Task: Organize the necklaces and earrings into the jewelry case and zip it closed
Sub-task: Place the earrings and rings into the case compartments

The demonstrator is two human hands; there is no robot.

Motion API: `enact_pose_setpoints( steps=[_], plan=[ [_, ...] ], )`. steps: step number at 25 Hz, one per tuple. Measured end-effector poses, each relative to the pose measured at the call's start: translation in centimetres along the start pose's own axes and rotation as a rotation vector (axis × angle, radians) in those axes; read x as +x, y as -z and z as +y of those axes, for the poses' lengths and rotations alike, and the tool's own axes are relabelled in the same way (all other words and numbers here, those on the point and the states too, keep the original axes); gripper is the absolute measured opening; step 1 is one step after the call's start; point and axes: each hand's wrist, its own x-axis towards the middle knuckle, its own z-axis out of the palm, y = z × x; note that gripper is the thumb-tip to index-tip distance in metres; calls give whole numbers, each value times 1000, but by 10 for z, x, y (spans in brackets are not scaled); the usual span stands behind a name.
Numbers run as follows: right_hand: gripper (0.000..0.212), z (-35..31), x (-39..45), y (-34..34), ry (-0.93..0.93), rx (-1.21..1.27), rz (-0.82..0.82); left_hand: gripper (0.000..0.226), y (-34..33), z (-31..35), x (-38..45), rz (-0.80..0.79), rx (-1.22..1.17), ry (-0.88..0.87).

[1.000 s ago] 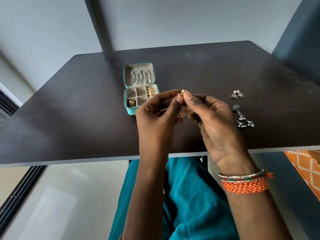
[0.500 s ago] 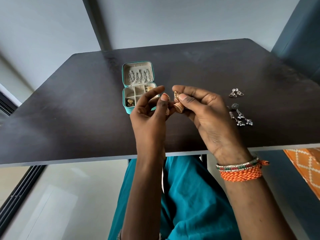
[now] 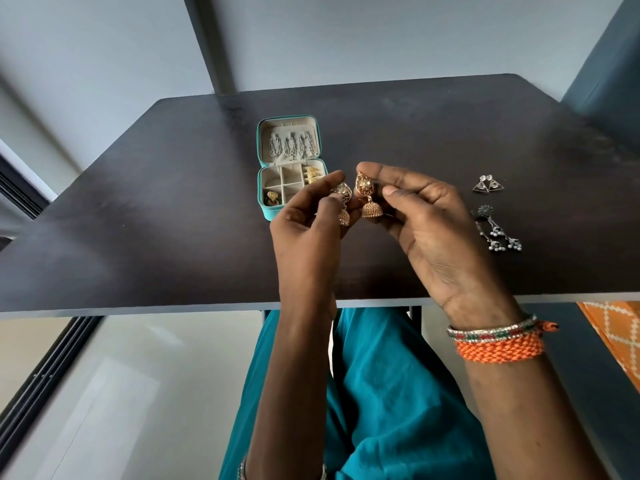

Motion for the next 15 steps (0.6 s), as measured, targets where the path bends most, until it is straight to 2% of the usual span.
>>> enact_pose_setpoints(
  steps=[3,6,10,15],
  plan=[
    [31,3,0,-1,-26,-19,-12,24,7,-4,2,-39,53,-48],
    [20,9,5,-8,-35,-83,1,24,18,-6,7,-74,121,-101],
    [15,9,44,-25,-20,-132,-28,16,36,4,41,39,184,-180],
    [16,18,109,-45,49,-269,-48,12,59,24,101,154,451,-162]
  ],
)
